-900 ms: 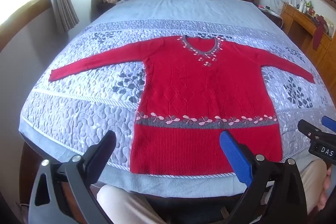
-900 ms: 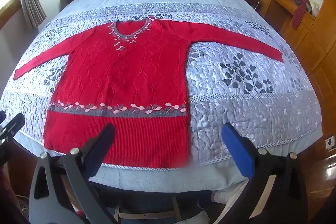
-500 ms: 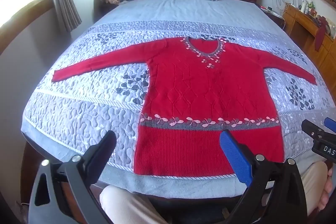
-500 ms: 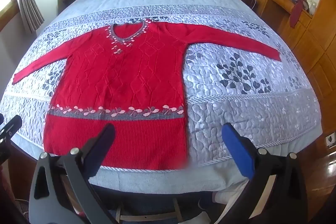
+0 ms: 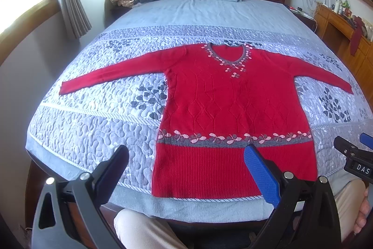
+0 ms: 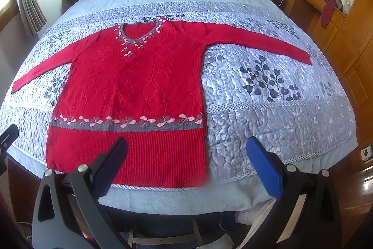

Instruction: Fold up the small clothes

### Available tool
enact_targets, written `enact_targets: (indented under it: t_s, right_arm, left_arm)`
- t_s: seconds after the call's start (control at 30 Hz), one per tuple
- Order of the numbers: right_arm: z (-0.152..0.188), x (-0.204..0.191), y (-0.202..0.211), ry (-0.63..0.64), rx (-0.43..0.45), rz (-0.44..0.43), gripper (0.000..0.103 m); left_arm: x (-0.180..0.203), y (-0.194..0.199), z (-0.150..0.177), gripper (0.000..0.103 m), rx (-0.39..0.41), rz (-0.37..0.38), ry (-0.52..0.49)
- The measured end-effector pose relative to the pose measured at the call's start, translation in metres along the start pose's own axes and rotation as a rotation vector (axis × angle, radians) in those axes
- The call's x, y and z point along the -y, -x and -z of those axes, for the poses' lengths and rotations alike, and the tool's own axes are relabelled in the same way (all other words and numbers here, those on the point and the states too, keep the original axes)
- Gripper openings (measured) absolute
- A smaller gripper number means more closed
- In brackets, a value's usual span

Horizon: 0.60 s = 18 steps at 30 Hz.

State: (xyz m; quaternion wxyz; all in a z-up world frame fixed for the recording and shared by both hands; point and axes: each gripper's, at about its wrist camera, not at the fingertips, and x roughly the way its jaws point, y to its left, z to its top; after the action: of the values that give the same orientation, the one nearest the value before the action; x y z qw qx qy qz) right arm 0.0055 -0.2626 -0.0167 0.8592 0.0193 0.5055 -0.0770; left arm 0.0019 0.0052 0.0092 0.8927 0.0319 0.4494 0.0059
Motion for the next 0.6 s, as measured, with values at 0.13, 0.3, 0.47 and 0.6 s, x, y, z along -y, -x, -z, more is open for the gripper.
enact_targets:
  t_s: [0.13,0.3,0.47,0.6]
  right_arm:
    - [0.0002,0.0005,-0.0024,0.001,-0.005,0.002,0.101]
    - [-0.0003,0.0001,-0.0028,0.004,-0.004,0.004,0.101]
    - [-0.0013,0.0005,-0.0031,0.005,-0.002,0.008,0.101]
    - [-0.0012,0.0008,-0.0038,0.005,-0.003,0.009,0.101]
  left_arm:
    - [0.0015,-0.0011,-0.0005,0.099,-0.002,0.000,-0.004]
    - [0.0003,-0.0028,-0.0015,0.099,-0.006,-0.001,-0.001]
    - [-0.0017,-0.0038,-0.0020,0.099,-0.007,-0.002,0.001]
    - [-0.0016,-0.0042,-0.0028,0.099,-0.005,-0.005,-0.003]
